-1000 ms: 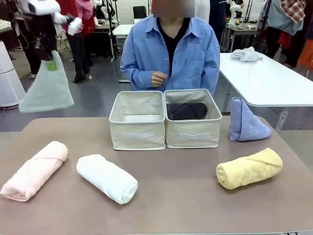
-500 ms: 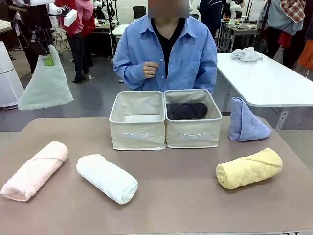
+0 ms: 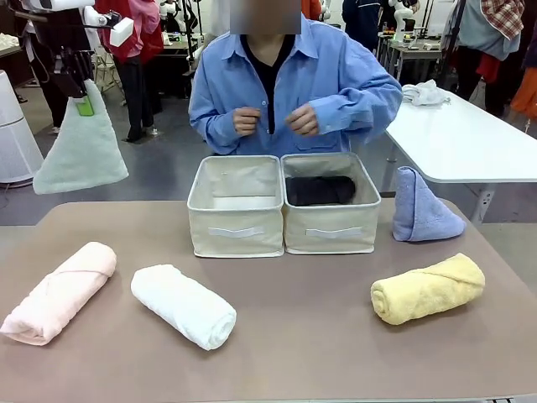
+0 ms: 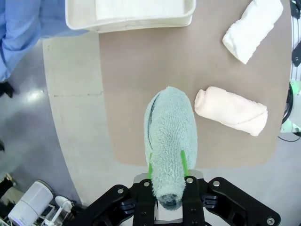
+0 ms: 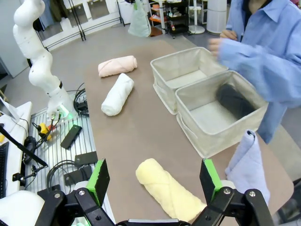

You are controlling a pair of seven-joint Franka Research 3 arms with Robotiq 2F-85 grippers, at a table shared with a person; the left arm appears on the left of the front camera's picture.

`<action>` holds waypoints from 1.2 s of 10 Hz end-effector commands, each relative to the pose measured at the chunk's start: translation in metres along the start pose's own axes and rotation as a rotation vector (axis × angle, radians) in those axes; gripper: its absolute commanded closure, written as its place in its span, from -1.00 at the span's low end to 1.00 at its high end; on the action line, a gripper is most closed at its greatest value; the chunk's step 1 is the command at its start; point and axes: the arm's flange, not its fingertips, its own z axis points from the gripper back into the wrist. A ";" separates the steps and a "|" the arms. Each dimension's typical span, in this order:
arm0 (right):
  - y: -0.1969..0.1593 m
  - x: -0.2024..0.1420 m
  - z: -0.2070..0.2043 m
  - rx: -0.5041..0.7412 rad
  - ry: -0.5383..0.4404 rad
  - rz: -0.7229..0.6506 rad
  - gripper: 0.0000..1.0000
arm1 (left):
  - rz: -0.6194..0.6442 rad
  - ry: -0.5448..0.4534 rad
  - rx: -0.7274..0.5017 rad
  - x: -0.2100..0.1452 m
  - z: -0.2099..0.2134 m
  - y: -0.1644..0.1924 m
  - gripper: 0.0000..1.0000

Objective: Sort the towels based on their folding style.
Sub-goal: Pick up one triangle-folded towel and place it in the left Fabric basket.

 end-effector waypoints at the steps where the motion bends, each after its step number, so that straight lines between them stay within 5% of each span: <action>1: 0.000 0.000 -0.001 0.003 -0.009 0.008 -1.00 | -0.040 -0.016 -0.003 0.018 0.007 -0.011 0.65; 5: 0.000 0.000 -0.001 0.003 -0.009 0.008 -1.00 | -0.088 0.012 -0.009 0.066 0.013 0.008 0.65; 6: 0.000 0.000 -0.001 0.003 -0.009 0.008 -1.00 | -0.089 0.108 -0.009 0.064 0.010 0.005 0.65; 7: 0.000 0.000 -0.001 0.003 -0.009 0.008 -1.00 | -0.077 0.235 0.002 0.021 0.015 -0.013 0.65; 9: 0.000 0.000 -0.001 0.003 -0.009 0.008 -1.00 | 0.054 0.119 -0.002 -0.084 0.005 -0.057 0.65; 12: 0.000 0.000 -0.001 0.003 -0.009 0.008 -1.00 | 0.125 0.064 -0.014 -0.119 -0.012 -0.076 0.65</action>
